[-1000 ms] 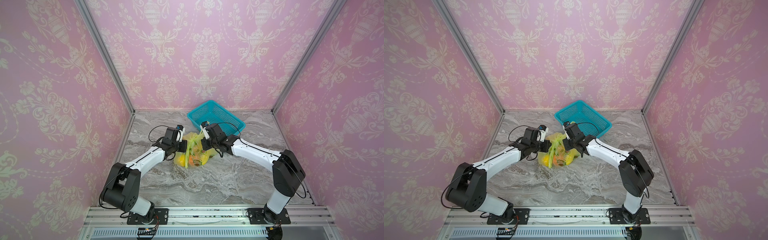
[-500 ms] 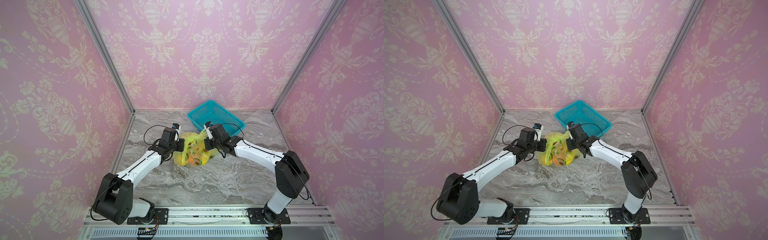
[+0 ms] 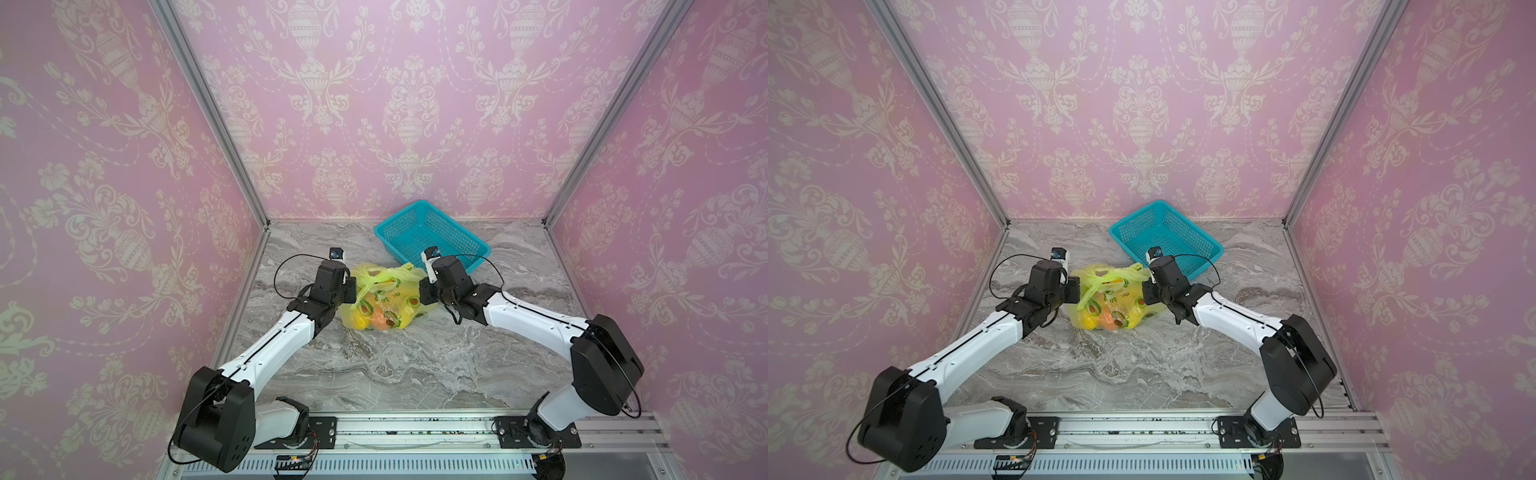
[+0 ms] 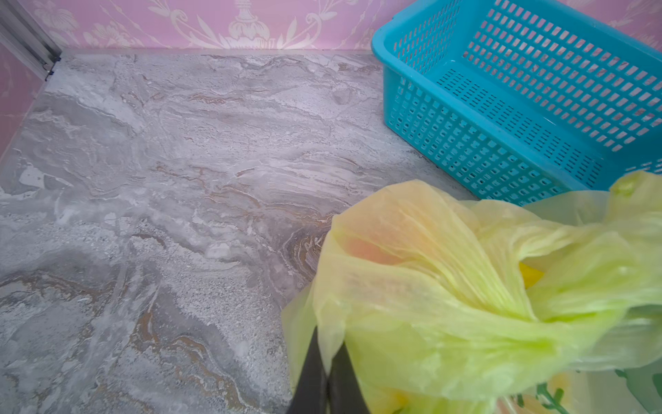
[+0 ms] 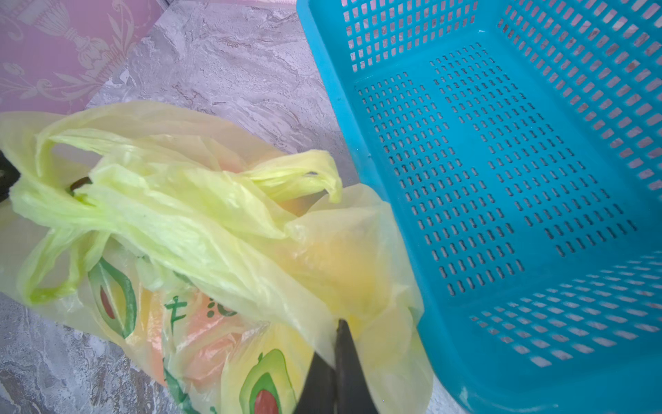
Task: Untie the knot of the plastic bag and take out the fruit
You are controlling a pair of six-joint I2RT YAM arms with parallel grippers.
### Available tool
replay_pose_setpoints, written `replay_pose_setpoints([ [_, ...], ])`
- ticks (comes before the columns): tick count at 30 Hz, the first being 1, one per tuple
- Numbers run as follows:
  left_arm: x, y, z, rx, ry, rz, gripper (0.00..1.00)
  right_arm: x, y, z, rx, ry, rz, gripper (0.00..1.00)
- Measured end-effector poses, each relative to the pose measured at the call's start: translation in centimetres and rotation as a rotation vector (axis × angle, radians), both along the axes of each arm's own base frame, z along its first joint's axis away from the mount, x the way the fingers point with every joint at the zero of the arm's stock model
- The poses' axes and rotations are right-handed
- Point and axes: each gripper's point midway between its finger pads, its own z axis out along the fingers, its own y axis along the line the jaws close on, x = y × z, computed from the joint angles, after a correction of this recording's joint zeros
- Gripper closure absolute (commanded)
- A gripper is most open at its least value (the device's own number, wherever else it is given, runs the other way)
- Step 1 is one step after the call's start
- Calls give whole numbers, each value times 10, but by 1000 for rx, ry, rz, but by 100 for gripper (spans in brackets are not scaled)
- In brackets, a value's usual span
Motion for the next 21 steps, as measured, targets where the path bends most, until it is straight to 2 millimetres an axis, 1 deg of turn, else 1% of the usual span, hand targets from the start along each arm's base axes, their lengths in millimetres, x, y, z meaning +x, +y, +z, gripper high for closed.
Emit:
replay_pose_setpoints([
  [7,0,29,0,-20,-5,97,100,-6,-15,9,48,-57,-51,100],
  [14,-5,50,-5,-101,2,159,100,-10,-24,8,120,-85,-90,100],
  [18,-9,54,-12,-146,16,167,100,-9,-30,4,152,-89,-119,100],
  [21,-8,53,-11,-197,12,160,100,-7,-37,2,185,-92,-147,100],
])
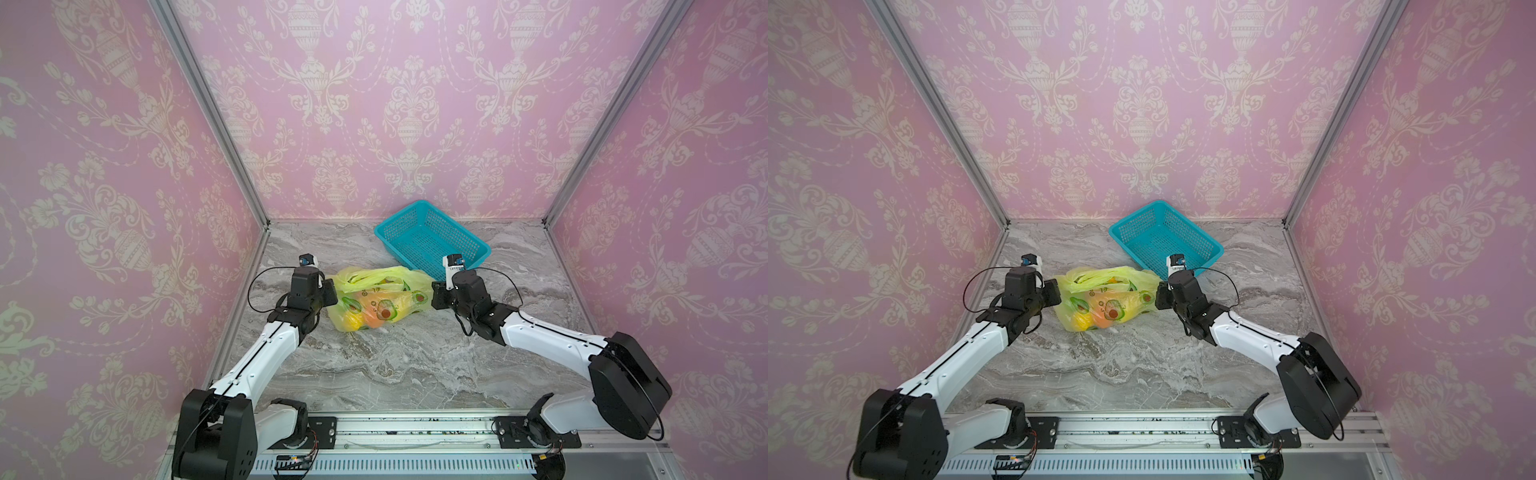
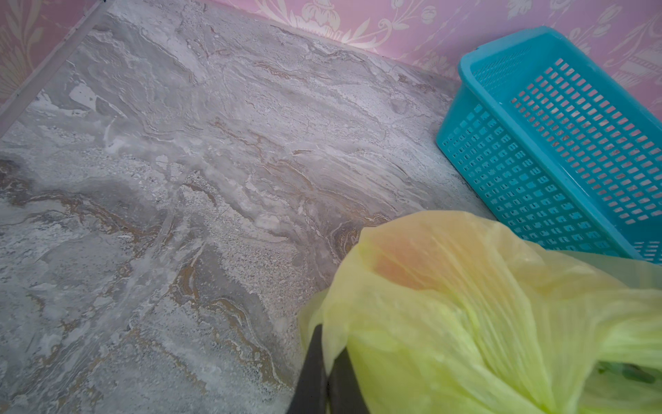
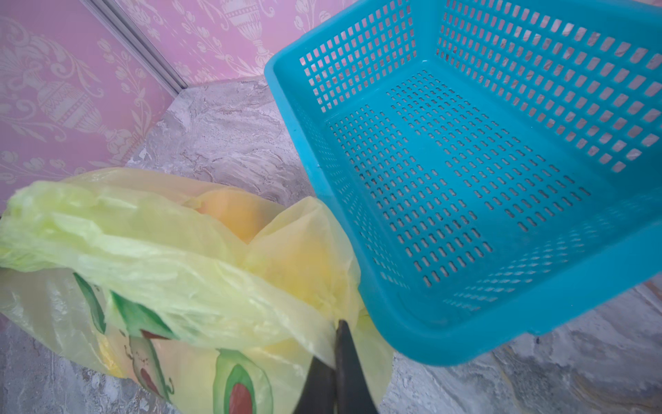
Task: Untie the knot of the plastic bag and take out the fruit
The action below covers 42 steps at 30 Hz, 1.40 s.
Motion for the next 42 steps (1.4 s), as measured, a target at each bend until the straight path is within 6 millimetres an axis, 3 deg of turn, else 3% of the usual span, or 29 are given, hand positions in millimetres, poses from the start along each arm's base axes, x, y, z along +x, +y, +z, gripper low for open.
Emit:
replay_pose_setpoints([
  [17,9,-23,1,-290,-51,-115,100,6,-28,-5,189,0,-92,100],
  [21,10,-27,5,-320,-64,-136,81,2,-29,-1,193,-10,-83,81],
  [26,7,-28,17,-317,-103,-147,34,-5,-30,28,178,-96,-46,52],
  [29,-3,-24,38,-260,-171,-132,19,-14,-25,44,128,-154,-11,42],
  [32,-18,-30,69,-173,-276,-147,14,-30,-6,54,47,-198,60,35],
  [36,-38,-61,96,-65,-386,-244,15,-44,19,67,-42,-240,150,32],
  [38,-42,-80,91,-11,-384,-304,16,-41,22,72,-77,-245,151,32],
  [42,-38,-124,53,156,-288,-436,15,-27,22,67,-154,-222,122,31],
])
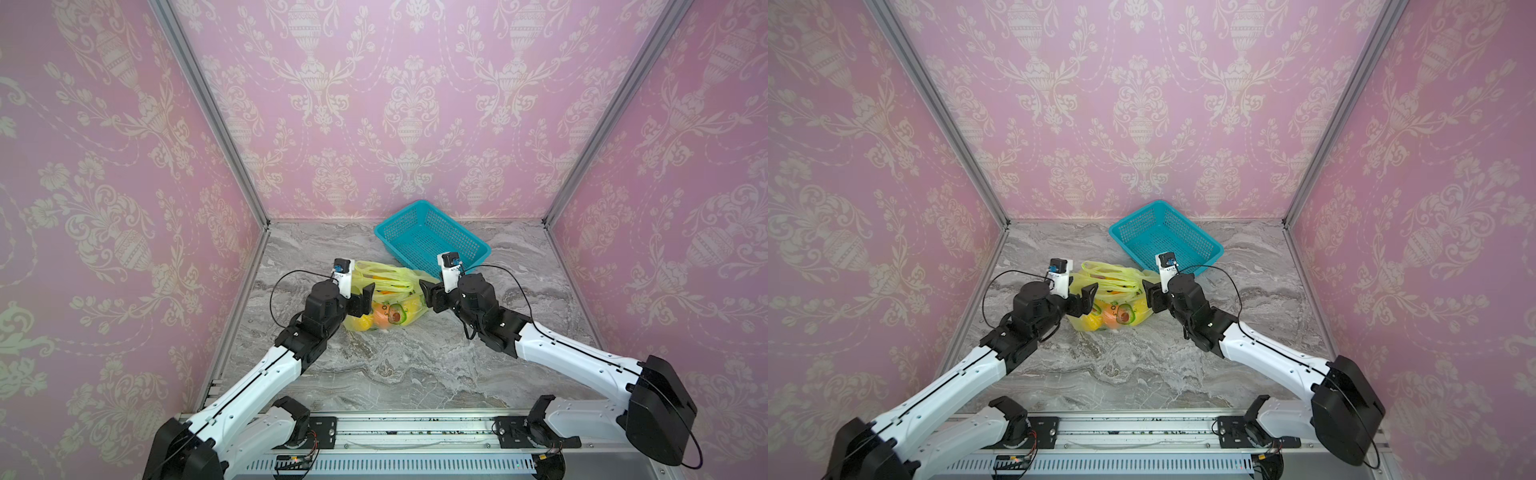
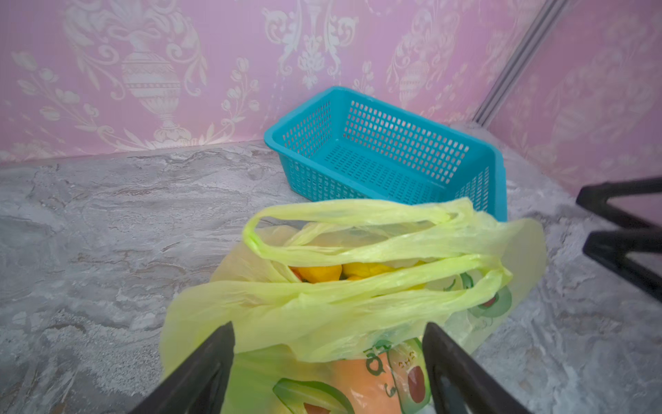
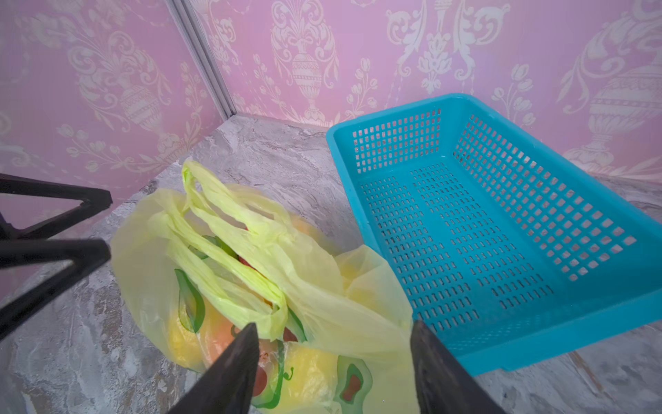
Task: Untie the knot of the plastic bag and take out the fruit
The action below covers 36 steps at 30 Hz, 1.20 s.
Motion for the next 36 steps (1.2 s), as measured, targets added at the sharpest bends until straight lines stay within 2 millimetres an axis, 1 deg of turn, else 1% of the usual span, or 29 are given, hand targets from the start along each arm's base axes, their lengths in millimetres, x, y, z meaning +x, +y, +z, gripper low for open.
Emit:
replay_pose_setpoints([
  [1,-1,-13,-10,58,15,-31,1,3,0,-5,-24,10,-9,31],
  [3,-3,-34,-27,174,28,-80,1,6,-1,-16,-66,36,-19,31],
  [4,-3,-41,-32,221,28,-95,1,7,-1,-22,-85,50,-22,32],
  [6,-3,-52,-37,298,21,-113,1,8,-1,-31,-114,71,-25,38],
  [8,1,-51,-37,348,8,-97,1,8,-1,-38,-142,85,-22,48],
  [9,3,-49,-36,363,0,-85,1,8,-1,-40,-150,89,-20,56],
  [11,7,-41,-33,397,-15,-43,1,9,-1,-42,-162,93,-16,72],
  [12,8,-37,-33,412,-20,-22,1,9,0,-41,-162,92,-16,77],
  [14,12,-28,-30,439,-29,29,1,10,1,-40,-157,92,-14,84],
  [17,19,-18,-27,468,-34,93,2,10,2,-39,-152,92,-13,90],
  [18,20,-16,-27,468,-30,100,9,10,2,-39,-150,93,-13,91],
  [19,22,-13,-27,458,-23,112,26,10,2,-39,-149,94,-10,91],
  [20,24,-10,-28,445,-14,123,49,10,2,-39,-148,94,-10,92],
  [21,26,-7,-28,434,-6,127,62,10,2,-39,-148,93,-10,93],
  [22,28,-4,-29,423,2,134,72,10,2,-39,-147,92,-10,93],
  [23,30,0,-30,403,14,139,79,10,2,-38,-147,91,-11,93],
  [26,33,11,-28,312,40,148,94,10,0,-36,-144,82,-20,91],
  [28,33,21,-23,240,48,161,100,9,-2,-34,-139,73,-26,89],
  [31,30,38,-14,142,33,187,100,8,-4,-30,-128,58,-33,87],
  [33,25,44,-11,100,27,191,100,7,-6,-28,-121,49,-35,82],
  [36,19,40,-7,51,14,166,100,4,-7,-25,-105,36,-31,64],
])
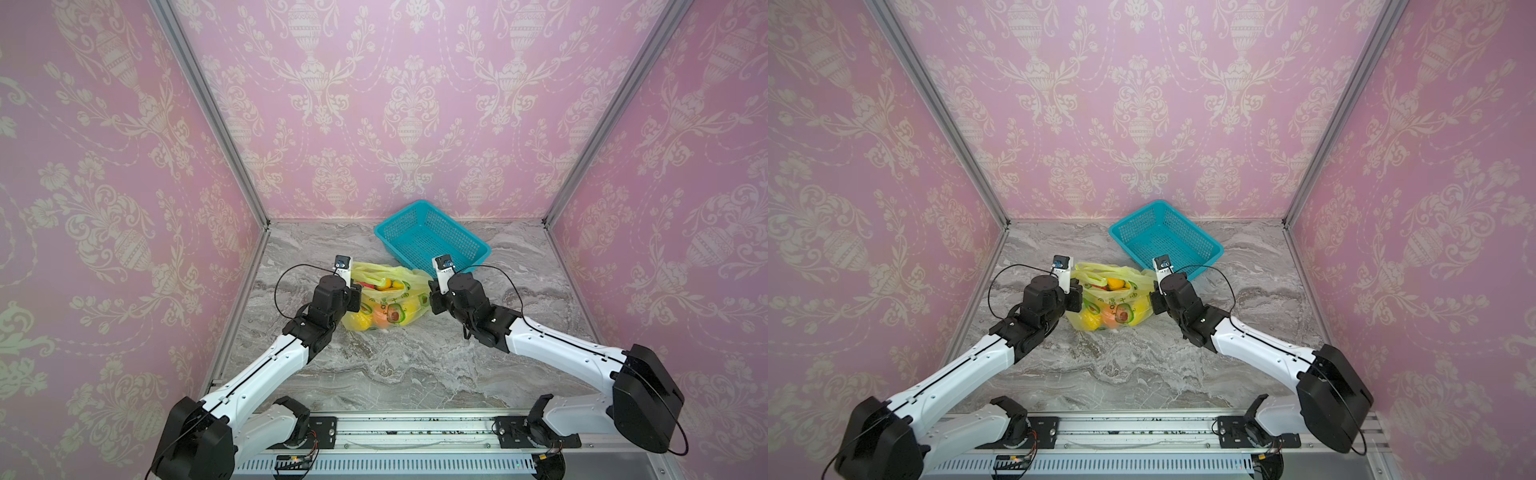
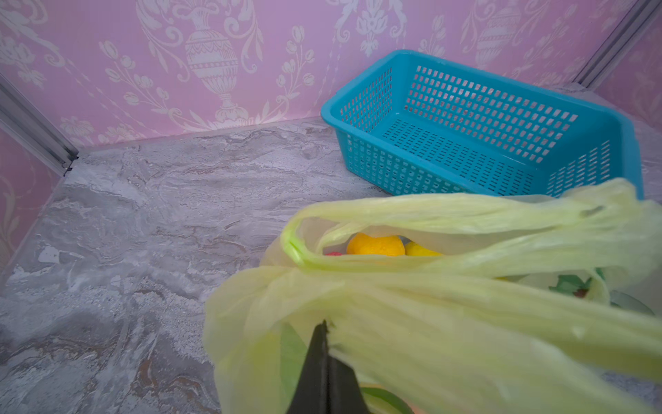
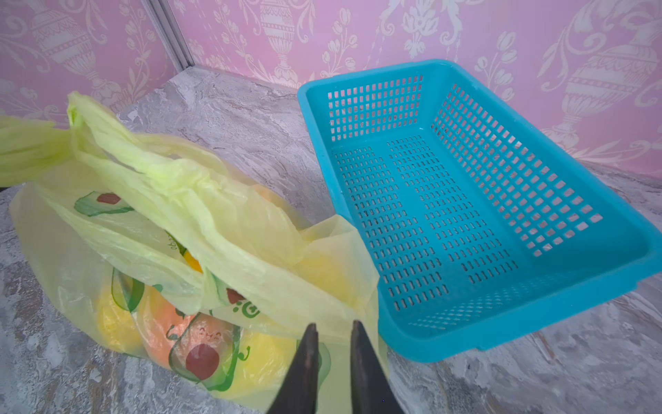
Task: Untie the knot of the plastic bag and take out the fruit
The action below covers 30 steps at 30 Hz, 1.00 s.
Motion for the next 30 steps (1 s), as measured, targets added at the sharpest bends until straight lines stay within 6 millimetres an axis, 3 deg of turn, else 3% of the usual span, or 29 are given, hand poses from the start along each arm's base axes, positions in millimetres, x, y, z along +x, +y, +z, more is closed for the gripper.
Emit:
replay_pose_setpoints([
  [5,-4,-7,2,-46,-4,-36,100,-10,7,10,5,-34,68,36],
  [13,-6,-13,7,-73,-17,-65,100,-42,55,22,-119,-108,237,22],
  [17,-10,-11,15,-87,-39,-68,100,-31,84,22,-212,-143,236,17],
  [21,-13,-10,24,-100,-64,-69,100,-8,106,7,-311,-160,192,16],
  [24,-15,-9,27,-104,-75,-69,100,10,110,-10,-394,-169,133,20],
  [26,-16,-8,29,-107,-81,-69,100,21,112,-15,-436,-182,88,30],
  [30,-17,-8,32,-111,-89,-69,100,38,109,-10,-468,-212,5,75],
])
